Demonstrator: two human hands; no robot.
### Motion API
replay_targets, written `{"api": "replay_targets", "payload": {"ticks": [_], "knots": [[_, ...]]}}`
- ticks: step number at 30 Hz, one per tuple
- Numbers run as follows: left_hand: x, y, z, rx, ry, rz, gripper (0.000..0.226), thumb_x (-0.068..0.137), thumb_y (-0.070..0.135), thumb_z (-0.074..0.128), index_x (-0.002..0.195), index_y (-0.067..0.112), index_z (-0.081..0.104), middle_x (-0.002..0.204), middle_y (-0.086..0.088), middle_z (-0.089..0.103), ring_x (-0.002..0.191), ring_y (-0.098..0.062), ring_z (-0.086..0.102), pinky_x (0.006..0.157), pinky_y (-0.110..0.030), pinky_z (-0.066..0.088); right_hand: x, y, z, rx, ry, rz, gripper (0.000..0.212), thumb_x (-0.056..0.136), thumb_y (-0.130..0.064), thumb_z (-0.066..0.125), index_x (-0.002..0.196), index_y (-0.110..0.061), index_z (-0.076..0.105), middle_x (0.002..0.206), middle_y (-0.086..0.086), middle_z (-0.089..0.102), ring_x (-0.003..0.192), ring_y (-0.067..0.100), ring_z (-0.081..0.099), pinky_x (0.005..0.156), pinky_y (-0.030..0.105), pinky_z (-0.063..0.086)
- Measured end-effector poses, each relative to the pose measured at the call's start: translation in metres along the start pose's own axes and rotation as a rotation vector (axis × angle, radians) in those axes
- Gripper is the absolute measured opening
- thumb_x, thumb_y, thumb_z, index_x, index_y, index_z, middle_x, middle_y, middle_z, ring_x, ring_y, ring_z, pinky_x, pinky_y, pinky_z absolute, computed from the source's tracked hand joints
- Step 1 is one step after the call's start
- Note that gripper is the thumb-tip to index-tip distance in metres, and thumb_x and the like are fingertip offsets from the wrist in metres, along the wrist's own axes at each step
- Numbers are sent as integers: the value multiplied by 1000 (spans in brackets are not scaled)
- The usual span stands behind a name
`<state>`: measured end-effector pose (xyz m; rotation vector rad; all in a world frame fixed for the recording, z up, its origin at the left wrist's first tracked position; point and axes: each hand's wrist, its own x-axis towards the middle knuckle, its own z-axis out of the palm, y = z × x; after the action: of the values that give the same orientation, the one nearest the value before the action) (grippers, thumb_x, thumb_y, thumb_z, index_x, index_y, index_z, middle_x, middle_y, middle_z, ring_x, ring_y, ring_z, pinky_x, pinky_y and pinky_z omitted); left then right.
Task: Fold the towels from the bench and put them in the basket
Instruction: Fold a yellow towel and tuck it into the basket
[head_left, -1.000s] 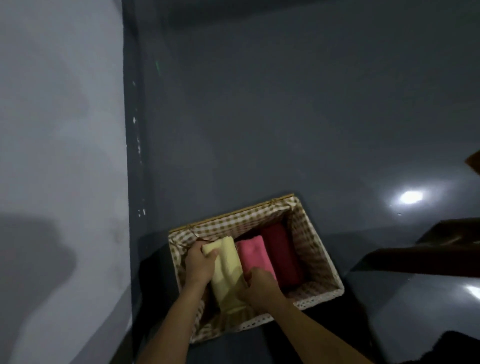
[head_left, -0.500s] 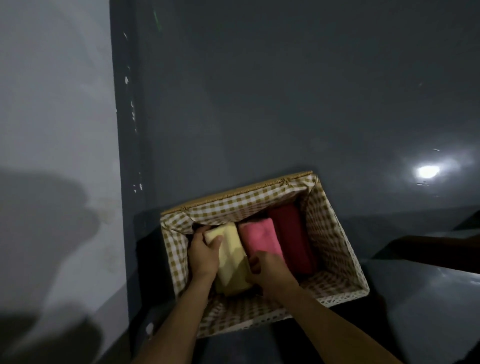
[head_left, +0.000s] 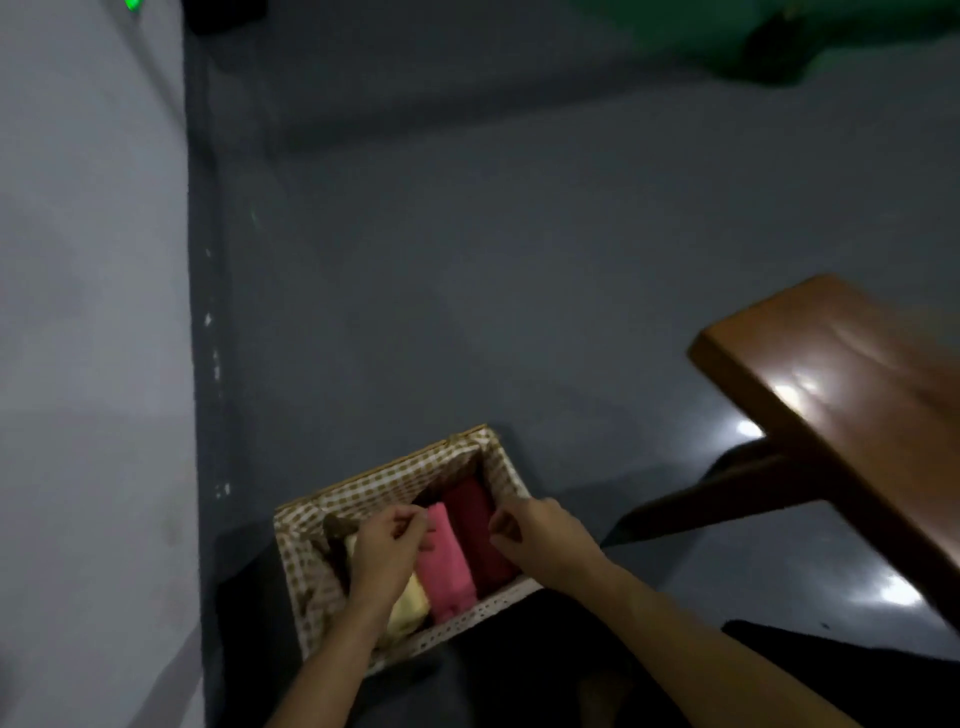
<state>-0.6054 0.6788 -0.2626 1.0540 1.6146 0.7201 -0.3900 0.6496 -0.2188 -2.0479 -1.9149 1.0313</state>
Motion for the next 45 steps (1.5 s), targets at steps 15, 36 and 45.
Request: {"api": "replay_targets", "payload": {"ticks": [15,36,45], "knots": [[-285,268,272,-187,-751,395,9,100,11,68,97,3,70,86,-14,78,65,-20,67,58,-28,56,-351,144,-242,-239,694,365,20,92,-40,55,105,-30,66,100,-5,76,92,23,71,74,37,58],[-679,96,559,511,-1603,476,10,97,12,62,96,7,70,85,-8,77,61,-13,62,58,-30,51,-807,360,-81,191,1159,1619,26,91,-42,65,112,-28,70,109,3,75,104,31,68,81,38,56],[-750,34,615,562,-1622,569,11,97,14,64,98,9,74,90,-8,78,71,-16,67,59,-29,55,-810,393,-73,283,1039,1825,28,97,-38,59,120,-24,63,125,7,58,117,32,55,89,40,49]]}}
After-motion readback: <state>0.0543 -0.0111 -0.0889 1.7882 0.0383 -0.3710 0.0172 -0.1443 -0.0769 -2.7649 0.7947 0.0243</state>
